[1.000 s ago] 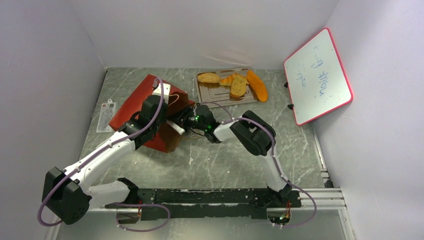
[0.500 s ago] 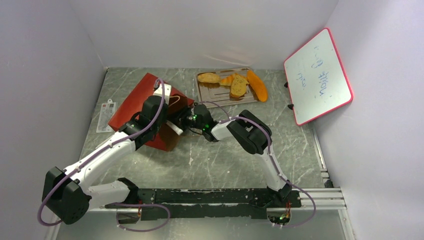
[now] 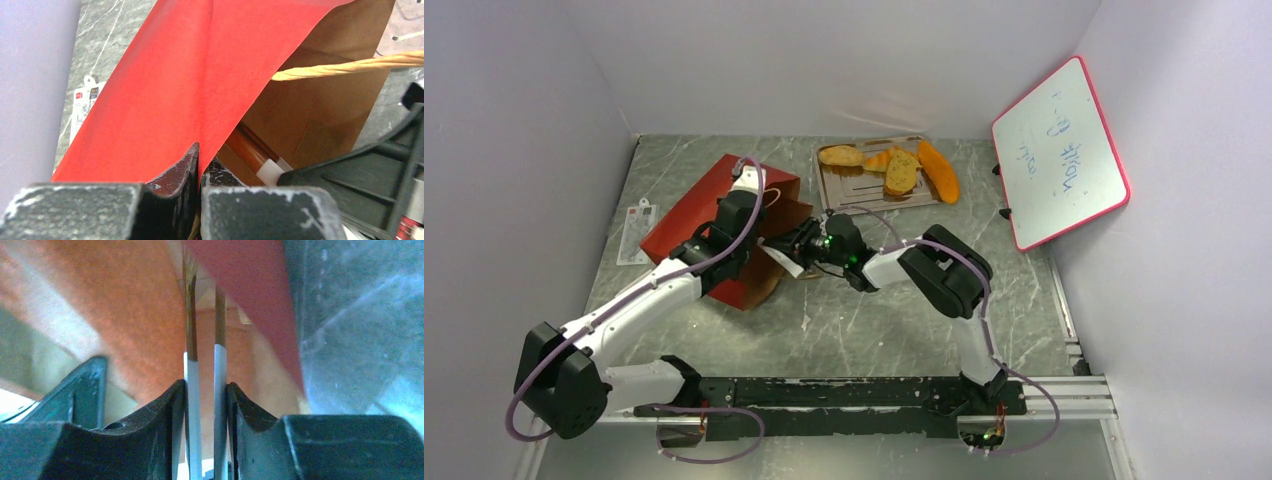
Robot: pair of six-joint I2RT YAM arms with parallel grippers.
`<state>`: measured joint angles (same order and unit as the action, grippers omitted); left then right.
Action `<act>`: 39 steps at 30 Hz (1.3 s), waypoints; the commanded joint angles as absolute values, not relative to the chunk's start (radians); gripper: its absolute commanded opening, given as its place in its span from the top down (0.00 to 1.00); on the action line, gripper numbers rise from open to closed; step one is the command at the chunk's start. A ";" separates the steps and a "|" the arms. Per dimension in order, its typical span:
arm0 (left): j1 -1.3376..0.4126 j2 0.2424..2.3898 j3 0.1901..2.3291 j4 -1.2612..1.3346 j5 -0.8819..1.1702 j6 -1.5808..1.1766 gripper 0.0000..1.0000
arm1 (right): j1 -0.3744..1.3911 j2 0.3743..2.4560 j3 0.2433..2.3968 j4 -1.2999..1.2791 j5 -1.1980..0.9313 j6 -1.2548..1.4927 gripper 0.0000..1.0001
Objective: Take the fake bread out of the paper bag
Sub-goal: Take out the fake bread from the paper bag.
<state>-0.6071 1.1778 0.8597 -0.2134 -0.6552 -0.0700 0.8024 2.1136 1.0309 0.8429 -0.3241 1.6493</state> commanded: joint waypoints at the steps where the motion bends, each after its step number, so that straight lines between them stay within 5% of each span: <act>1: -0.611 1.201 0.908 -0.198 -0.706 -0.095 0.93 | 0.786 2.017 0.972 0.881 -0.307 1.608 1.00; 14: -0.608 1.198 0.895 -0.191 -0.713 -0.109 0.93 | 0.775 1.889 0.905 0.797 -0.303 1.570 1.00; 20: -0.609 1.186 0.888 -0.171 -0.700 -0.096 0.93 | 0.797 1.902 0.961 0.728 -0.302 1.569 0.67; 39: -0.610 1.153 0.886 -0.172 -0.657 -0.084 0.93 | 0.808 2.027 1.028 0.755 -0.322 1.627 0.57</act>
